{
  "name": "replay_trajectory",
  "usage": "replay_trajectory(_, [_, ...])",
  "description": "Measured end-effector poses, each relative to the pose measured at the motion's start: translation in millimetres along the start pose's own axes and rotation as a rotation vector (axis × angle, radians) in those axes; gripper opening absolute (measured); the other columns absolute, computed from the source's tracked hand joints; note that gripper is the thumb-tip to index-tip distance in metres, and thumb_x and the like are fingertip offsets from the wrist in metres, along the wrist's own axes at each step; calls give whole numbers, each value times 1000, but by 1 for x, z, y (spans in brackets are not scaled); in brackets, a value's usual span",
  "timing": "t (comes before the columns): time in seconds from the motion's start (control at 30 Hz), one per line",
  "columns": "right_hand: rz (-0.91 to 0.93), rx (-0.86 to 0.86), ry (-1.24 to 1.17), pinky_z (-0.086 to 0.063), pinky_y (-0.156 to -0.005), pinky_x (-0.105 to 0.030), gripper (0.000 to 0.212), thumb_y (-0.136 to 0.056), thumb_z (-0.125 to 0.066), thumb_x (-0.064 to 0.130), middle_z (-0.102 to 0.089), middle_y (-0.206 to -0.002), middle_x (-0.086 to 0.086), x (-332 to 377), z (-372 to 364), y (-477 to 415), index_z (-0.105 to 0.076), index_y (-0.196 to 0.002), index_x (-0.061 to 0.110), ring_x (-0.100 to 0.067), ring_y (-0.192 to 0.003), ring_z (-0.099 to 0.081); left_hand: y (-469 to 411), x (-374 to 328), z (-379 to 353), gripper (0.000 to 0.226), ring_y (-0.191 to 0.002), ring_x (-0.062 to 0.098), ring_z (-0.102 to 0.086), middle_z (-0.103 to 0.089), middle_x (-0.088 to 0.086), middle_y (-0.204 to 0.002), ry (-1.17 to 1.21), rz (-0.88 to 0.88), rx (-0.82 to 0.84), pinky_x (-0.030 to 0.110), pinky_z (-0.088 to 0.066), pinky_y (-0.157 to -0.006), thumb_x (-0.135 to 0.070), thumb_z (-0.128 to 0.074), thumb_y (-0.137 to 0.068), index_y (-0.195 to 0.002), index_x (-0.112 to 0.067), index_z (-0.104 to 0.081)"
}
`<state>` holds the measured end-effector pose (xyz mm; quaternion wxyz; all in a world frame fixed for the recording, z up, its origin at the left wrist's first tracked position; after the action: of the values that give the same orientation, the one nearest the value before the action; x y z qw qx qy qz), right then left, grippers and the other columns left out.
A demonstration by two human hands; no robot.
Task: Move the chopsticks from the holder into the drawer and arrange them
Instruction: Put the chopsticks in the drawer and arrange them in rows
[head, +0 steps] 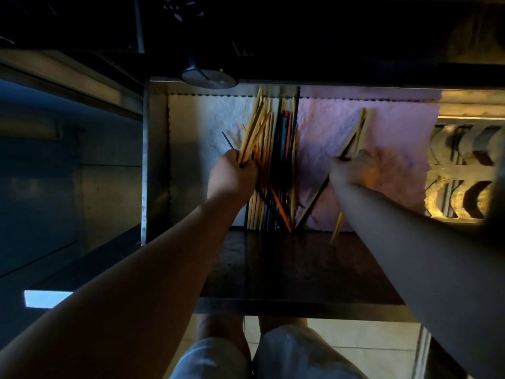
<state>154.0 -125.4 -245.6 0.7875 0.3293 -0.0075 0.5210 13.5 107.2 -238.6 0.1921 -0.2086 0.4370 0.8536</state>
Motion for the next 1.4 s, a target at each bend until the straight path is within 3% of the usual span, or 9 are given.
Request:
replay_trajectory(0.07, [-25, 11, 25, -46, -92, -39, 56, -74, -53, 34, -61, -122, -24, -1, 1, -1, -59, -116, -3, -38, -116, -57, 0, -1, -2, 22, -53, 12, -50, -52, -4, -62, 0, -8, 2, 24, -38, -51, -30, -50, -97, -82, -17, -60])
replay_trajectory(0.43, [160, 24, 320, -46, -87, -33, 32, -85, -63, 27, -67, -112, -19, 19, 1, 4, -68, -104, 2, -35, -107, -61, -2, -7, -9, 24, -51, 15, -48, -49, -4, -58, 43, 9, 8, 26, -38, -51, -27, -51, -96, -73, -19, -53])
replay_trajectory(0.6, [72, 10, 104, -44, -86, -33, 44, -84, -54, 34, -65, -112, -23, 23, 4, 3, -66, -106, -1, -37, -108, -59, -4, -10, -6, 24, -53, 13, -46, -48, -4, -59, 17, 3, -15, 25, -35, -49, -21, -53, -94, -71, -19, -51])
replay_trajectory(0.77, [94, 128, -5, -37, -93, -30, 52, -96, -34, 39, -61, -121, -24, 29, -1, 18, -61, -115, 0, -36, -115, -54, -7, 3, -1, 15, -72, 20, -64, -67, 3, -75, 42, 101, -84, 29, -52, -63, -23, -59, -88, -88, -14, -71])
replay_trajectory(0.87, [100, 207, -71, -43, -75, -31, 36, -100, -41, 33, -63, -100, -18, 31, -9, 22, -61, -108, 3, -35, -99, -59, -7, 8, 2, 14, -76, 22, -68, -71, 4, -77, 49, 157, -128, 32, -56, -70, -23, -64, -83, -88, -16, -74])
replay_trajectory(0.93, [91, 246, -170, -40, -59, -26, 29, -98, -48, 33, -55, -70, -4, 34, -15, 27, -59, -82, 12, -29, -74, -57, -7, 9, -2, 11, -78, 21, -68, -72, 4, -79, 73, 187, -113, 32, -57, -74, -24, -68, -82, -87, -17, -76])
replay_trajectory(1.0, [36, 285, -249, -41, -54, -25, 34, -94, -55, 35, -45, -56, 3, 32, -25, 35, -51, -66, 17, -20, -54, -49, -8, 9, -5, 15, -80, 20, -68, -72, 3, -81, 78, 203, -103, 34, -58, -77, -25, -70, -81, -91, -16, -76])
replay_trajectory(1.23, [22, 373, -362, -33, -48, -26, 28, -91, -59, 33, -45, -60, -4, 34, -39, 50, -51, -67, 20, -18, -49, -43, -13, 1, -8, 26, -95, 26, -65, -70, 6, -102, -143, 134, -86, 32, -51, -77, -20, -62, -86, -111, -17, -67])
replay_trajectory(1.4, [54, 371, -343, -36, -48, -24, 27, -92, -59, 30, -48, -59, -3, 35, -41, 54, -54, -69, 17, -19, -50, -47, -9, -6, -12, 17, -84, 29, -64, -65, 4, -89, -304, 14, -44, 32, -44, -66, -27, -59, -87, -100, -19, -66])
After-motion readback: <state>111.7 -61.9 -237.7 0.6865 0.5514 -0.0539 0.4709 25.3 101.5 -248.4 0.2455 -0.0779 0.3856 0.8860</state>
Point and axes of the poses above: each hand's wrist, its own y-axis away from the middle knuckle, its own z-axis out of the back of the hand, x = y × z, the point moved 9 cm from there along -y, towards the middle knuckle
